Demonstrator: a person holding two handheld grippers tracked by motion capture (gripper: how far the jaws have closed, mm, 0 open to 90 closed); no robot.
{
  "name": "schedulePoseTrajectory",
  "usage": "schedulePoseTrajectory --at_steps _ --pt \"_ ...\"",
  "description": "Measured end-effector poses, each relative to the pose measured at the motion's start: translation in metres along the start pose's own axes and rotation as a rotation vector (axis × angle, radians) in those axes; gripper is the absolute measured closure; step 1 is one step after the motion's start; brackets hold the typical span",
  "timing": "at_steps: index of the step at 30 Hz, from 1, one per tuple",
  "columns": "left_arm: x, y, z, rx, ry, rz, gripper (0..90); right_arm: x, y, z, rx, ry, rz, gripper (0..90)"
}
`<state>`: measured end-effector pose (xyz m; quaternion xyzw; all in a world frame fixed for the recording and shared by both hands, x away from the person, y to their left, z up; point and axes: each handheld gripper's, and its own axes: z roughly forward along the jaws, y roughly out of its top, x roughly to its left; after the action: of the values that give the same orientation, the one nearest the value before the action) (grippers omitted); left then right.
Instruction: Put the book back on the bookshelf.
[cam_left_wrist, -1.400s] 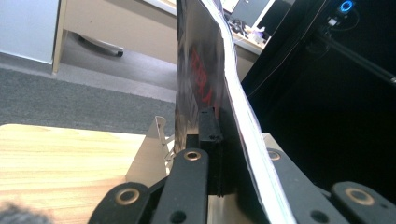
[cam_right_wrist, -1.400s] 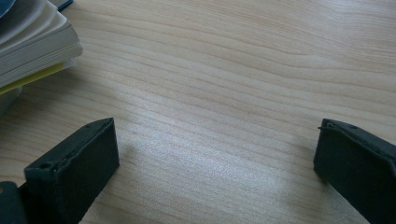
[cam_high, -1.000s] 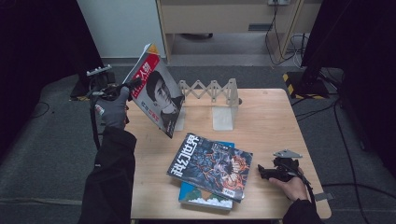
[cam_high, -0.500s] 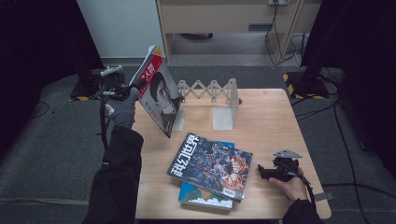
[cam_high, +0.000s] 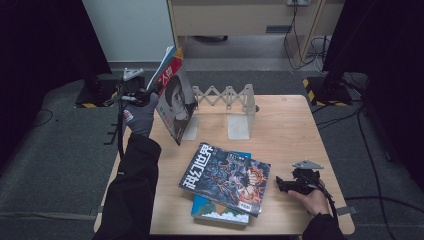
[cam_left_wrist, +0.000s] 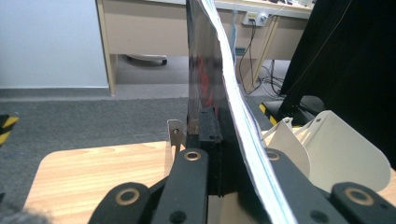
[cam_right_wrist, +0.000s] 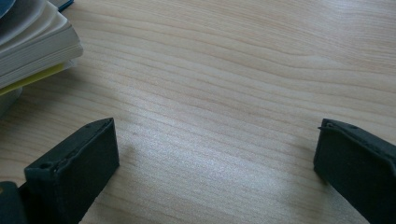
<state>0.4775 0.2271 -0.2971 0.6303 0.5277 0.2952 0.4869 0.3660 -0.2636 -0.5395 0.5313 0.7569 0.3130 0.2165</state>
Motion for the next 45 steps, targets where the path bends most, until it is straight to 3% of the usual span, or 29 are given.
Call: schedulePoseTrajectory --at_steps 8,13,21,27,31,38,45 --pt "-0.008 -0.007 0.003 -0.005 0.059 0.04 86.3 0.0 0.0 0.0 0.0 0.0 0.0 0.4" --pt "-0.012 -0.012 0.003 -0.013 0.092 0.043 86.2 0.0 0.0 0.0 0.0 0.0 0.0 0.4" --pt "-0.019 -0.019 0.007 -0.015 0.156 0.093 86.2 0.0 0.0 0.0 0.0 -0.001 0.0 0.4" --pt "-0.019 -0.021 0.008 -0.028 0.178 0.1 86.2 0.0 0.0 0.0 0.0 -0.001 0.0 0.4" --pt "-0.022 -0.024 0.01 -0.023 0.216 0.114 86.2 0.0 0.0 0.0 0.0 -0.002 0.0 0.4" --pt "-0.021 -0.033 0.018 -0.003 0.222 0.112 86.2 0.0 0.0 0.0 -0.001 -0.002 0.0 0.4" --pt "-0.019 -0.035 0.019 -0.016 0.247 0.113 86.1 0.0 0.0 0.0 0.0 0.0 -0.001 0.4"
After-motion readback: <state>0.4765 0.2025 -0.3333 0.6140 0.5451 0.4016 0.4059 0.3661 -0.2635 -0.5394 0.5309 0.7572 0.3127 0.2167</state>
